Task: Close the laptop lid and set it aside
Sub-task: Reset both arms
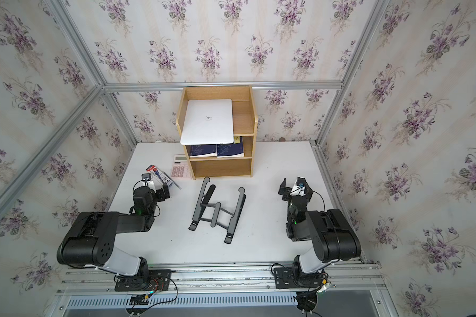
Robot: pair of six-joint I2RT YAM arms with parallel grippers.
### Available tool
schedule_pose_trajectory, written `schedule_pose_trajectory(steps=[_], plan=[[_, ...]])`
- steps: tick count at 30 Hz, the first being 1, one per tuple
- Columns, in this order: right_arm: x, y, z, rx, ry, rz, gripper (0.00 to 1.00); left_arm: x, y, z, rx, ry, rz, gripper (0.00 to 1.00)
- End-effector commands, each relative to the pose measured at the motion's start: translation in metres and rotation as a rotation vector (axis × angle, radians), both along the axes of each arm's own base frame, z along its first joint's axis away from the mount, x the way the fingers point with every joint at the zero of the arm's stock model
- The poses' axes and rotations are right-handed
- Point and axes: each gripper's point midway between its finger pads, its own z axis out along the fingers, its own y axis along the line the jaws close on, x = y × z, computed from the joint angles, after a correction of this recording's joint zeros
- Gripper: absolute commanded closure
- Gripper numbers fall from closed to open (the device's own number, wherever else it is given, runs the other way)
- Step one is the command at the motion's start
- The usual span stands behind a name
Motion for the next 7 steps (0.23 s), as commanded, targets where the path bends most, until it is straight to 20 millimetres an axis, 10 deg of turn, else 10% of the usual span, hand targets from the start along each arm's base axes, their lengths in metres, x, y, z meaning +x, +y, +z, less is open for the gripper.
schedule_pose_trajectory(steps=[1, 7], plan=[[0.0005, 0.0010, 0.0033, 0.010, -0.016, 0.005, 0.00, 0.0044, -0.0031, 0.0093, 0.012, -0.039, -0.023, 0.01], [0.0003, 0.0013, 0.0032, 0.010, -0.015, 0.006, 0.00, 0.0043, -0.0034, 0.0088, 0.011, -0.037, -0.024, 0.00]])
